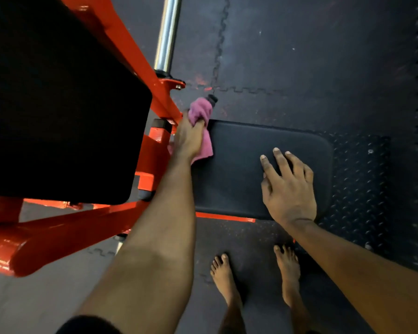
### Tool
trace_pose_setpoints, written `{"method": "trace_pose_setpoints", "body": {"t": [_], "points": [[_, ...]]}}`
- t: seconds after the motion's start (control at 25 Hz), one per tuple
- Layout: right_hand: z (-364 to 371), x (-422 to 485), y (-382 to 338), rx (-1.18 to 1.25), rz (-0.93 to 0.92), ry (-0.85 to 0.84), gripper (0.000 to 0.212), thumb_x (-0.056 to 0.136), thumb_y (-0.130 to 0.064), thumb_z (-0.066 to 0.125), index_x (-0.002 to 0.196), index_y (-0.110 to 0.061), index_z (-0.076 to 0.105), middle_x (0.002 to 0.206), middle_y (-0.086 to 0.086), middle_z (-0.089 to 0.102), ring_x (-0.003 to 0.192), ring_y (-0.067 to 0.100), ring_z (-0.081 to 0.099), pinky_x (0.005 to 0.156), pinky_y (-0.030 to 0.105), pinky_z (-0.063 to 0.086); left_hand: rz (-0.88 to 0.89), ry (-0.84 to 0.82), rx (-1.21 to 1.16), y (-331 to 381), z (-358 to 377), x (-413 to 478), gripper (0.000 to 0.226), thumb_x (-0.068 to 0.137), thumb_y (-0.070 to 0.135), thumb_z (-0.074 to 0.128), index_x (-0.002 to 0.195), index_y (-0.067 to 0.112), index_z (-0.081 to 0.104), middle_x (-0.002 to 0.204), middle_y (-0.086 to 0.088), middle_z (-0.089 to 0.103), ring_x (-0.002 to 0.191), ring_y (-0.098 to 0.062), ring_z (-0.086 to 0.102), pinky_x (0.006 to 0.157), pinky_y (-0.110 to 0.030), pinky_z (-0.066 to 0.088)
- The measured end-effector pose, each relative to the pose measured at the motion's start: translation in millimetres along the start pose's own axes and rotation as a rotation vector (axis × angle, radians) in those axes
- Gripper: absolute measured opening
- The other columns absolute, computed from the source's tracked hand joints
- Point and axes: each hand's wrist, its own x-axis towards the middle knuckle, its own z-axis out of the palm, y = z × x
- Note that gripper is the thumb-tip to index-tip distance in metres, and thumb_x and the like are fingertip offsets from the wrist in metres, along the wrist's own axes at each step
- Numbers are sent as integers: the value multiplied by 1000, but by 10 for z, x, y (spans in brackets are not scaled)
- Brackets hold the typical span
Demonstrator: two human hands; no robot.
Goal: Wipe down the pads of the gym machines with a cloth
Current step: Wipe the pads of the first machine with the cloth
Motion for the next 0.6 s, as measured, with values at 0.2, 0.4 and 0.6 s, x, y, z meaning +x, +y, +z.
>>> {"method": "trace_pose_setpoints", "body": {"t": [0.2,0.4,0.6], "points": [[4,-2,1,6,15,9,47,99,-34,43,144,-23,53,153,8,46,140,31,39,109,50,32,9,-13,-30,-476,-7,123,51,82,52,60,124,23,62,117,4,65,106,-18,60,92,-30,45],[2,-11,-1,16,17,30,47,98,-31,45,143,-23,55,152,7,48,139,31,41,108,48,32,-151,-129,-236,-831,-220,-243,25,94,44,53,108,24,56,109,2,61,105,-17,59,96,-35,46],[11,-14,10,49,21,63,46,98,-29,48,143,-21,55,151,8,49,138,31,43,107,48,34,236,29,288,-242,-6,95,53,89,58,44,128,25,59,132,-8,61,122,-32,56,104,-45,42]]}}
